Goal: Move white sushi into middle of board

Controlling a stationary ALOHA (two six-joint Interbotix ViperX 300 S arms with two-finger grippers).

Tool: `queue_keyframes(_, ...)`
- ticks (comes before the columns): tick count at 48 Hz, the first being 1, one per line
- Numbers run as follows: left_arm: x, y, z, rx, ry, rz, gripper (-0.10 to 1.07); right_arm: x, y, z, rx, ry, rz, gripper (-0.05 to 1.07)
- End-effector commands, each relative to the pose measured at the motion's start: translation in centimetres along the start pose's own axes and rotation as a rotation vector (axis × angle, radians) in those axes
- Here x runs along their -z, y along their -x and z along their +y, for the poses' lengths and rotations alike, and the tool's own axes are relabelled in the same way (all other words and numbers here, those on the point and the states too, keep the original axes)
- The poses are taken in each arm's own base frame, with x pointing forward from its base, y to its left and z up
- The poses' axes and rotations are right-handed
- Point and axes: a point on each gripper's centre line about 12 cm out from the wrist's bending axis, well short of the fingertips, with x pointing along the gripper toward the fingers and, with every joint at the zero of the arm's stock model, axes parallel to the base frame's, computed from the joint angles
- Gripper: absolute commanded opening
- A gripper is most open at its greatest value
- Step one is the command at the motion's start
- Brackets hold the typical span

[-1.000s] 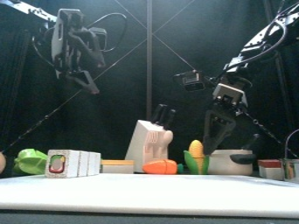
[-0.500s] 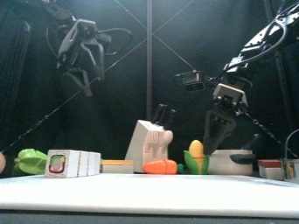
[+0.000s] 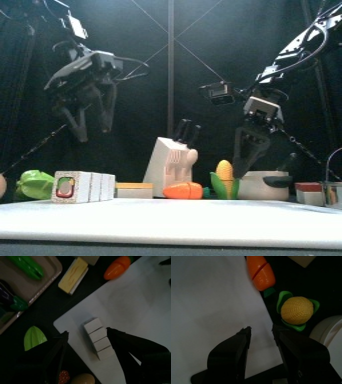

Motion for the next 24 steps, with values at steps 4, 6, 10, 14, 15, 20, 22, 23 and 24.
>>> queue_keyframes(4,0.4,-1.7,-1.7,-0.021,-0.006,0.028,0.96,-0.8,0.5,0.2,-0.011,-0.007,-0.028,0.78)
queue_keyframes(6,0.4,-2.1,-2.1,-0.023,-0.004,0.038,0.96,-0.8,0.5,0.2,-0.011,-0.007,-0.028,0.78)
queue_keyframes(10,0.5,-2.5,-2.6,-0.025,-0.004,0.048,0.96,-0.9,0.5,0.2,-0.011,-0.006,-0.029,0.78)
queue_keyframes(14,0.7,-3.1,-3.0,-0.035,0.007,0.060,0.96,-0.9,0.5,0.2,-0.011,-0.006,-0.029,0.78)
queue_keyframes(15,0.8,-3.3,-3.1,-0.037,0.008,0.063,0.96,-0.9,0.5,0.2,-0.011,-0.006,-0.029,0.78)
queue_keyframes(20,1.3,-4.0,-3.6,-0.047,0.030,0.101,0.96,-0.9,0.5,0.2,-0.011,-0.006,-0.029,0.78)
queue_keyframes(22,1.5,-4.5,-3.8,-0.053,0.041,0.117,0.96,-0.9,0.5,0.3,-0.012,-0.005,-0.029,0.78)
queue_keyframes(23,1.6,-4.6,-3.9,-0.055,0.045,0.123,0.96,-0.9,0.5,0.2,-0.011,-0.006,-0.029,0.78)
queue_keyframes(24,1.7,-4.8,-3.9,-0.058,0.047,0.128,0.96,-0.9,0.4,0.2,-0.011,-0.006,-0.028,0.78)
